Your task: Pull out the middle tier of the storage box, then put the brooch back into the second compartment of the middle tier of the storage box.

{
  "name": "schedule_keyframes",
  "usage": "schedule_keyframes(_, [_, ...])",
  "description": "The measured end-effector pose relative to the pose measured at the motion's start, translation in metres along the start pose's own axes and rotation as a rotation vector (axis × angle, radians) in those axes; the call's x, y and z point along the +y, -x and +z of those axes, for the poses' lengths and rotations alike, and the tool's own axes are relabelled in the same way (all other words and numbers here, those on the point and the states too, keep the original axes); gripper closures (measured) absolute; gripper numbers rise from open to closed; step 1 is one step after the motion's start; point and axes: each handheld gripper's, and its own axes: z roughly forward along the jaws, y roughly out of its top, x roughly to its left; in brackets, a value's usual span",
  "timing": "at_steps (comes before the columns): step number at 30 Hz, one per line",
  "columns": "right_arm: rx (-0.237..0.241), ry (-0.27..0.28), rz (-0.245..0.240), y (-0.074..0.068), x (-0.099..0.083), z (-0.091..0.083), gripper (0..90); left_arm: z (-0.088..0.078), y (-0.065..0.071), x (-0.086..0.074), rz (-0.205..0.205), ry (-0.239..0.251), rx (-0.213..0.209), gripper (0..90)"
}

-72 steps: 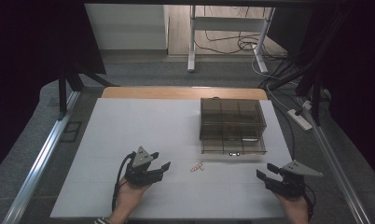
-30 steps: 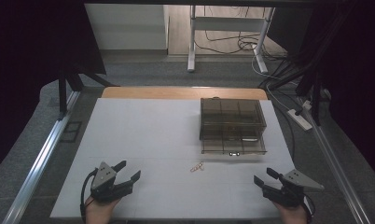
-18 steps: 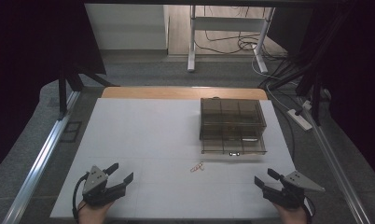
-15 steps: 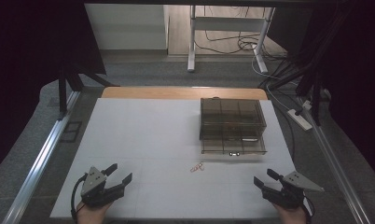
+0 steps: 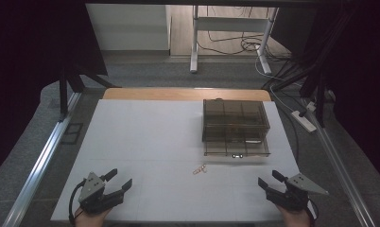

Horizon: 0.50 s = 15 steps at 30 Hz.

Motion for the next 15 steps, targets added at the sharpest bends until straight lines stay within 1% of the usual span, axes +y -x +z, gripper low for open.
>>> schedule_keyframes(4, [0.004, -0.003, -0.005, -0.0010, -0.0002, 0.0004, 32.5, -0.0010, 0.0016, 0.0005, 0.005, 0.021, 0.012, 32.0])
schedule_keyframes(7, [0.008, -0.003, -0.005, -0.0012, 0.0001, 0.0014, 32.5, -0.0003, 0.0009, 0.0004, 0.003, 0.015, 0.015, 32.1])
schedule_keyframes(10, [0.012, -0.010, -0.010, -0.0032, 0.0008, 0.0037, 32.5, -0.0020, -0.0009, -0.0001, -0.009, 0.030, 0.017, 32.2])
schedule_keyframes(15, [0.024, -0.005, -0.022, -0.0071, 0.0026, 0.0070, 32.5, -0.0023, -0.0044, -0.0005, -0.034, 0.037, 0.015, 32.2])
